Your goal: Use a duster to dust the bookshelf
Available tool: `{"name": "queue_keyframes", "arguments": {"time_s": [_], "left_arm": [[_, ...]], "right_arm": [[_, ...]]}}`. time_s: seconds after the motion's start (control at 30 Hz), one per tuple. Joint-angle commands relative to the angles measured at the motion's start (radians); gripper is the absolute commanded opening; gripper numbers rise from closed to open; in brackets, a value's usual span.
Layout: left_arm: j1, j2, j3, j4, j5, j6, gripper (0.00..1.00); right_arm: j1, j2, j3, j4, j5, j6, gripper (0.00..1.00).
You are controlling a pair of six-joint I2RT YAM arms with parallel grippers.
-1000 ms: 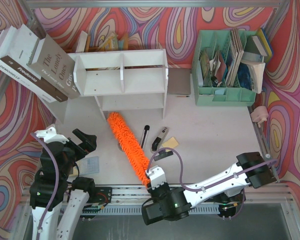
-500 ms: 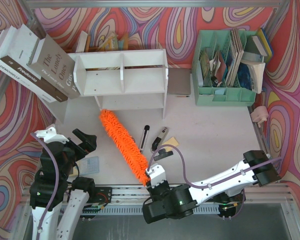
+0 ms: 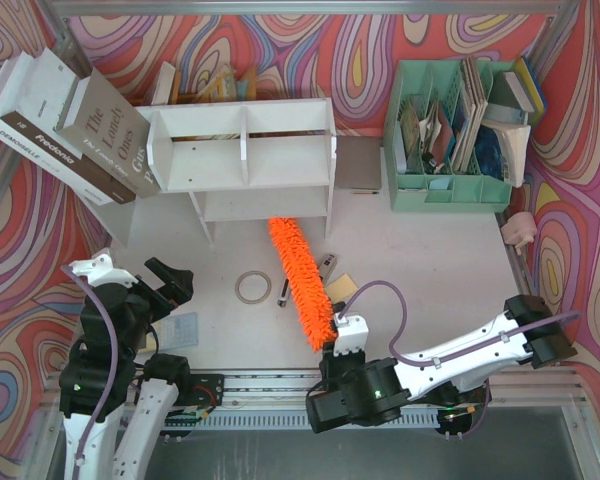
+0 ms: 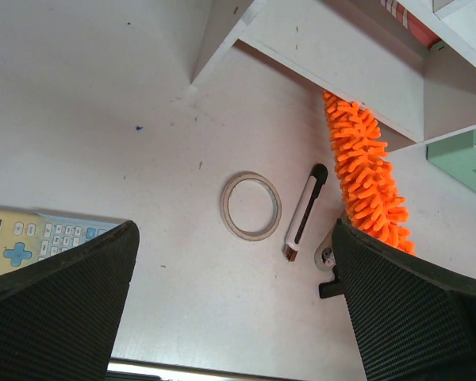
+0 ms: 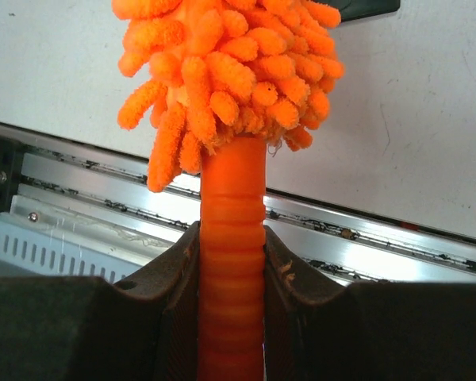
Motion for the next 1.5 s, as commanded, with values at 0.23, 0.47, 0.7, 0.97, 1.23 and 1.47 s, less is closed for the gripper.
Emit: {"name": "queue_keyframes", "arguments": {"time_s": [0.23, 0.47, 0.7, 0.97, 1.23, 1.47], "left_arm": [[0.005, -0.005, -0.016, 0.016, 0.005, 0.013, 0.98], [0.006, -0.003, -0.015, 0.014, 0.005, 0.013, 0.98], [0.005, 0.0, -0.015, 0.017, 0.005, 0.012, 0.98], [0.005, 0.002, -0.014, 0.016, 0.007, 0.012, 0.98], [0.005, -0.002, -0.014, 0.015, 0.005, 0.012, 0.98], [0.005, -0.004, -0.015, 0.014, 0.005, 0.012, 0.98]], "right_arm": [[-0.01, 0.131, 0.058, 0.445, 0.088, -0.458, 0.0], [-0.034, 0.21, 0.116, 0.369, 0.186, -0.306, 0.0], [-0.051, 0.204, 0.087, 0.082, 0.25, 0.14, 0.0], [-0.051, 0.238, 0.067, 0.01, 0.282, 0.309, 0.0], [-0.087, 0.225, -0.04, 0.825, 0.149, -0.489, 0.0], [-0.098, 0.281, -0.016, 0.948, 0.079, -0.641, 0.0]]}}
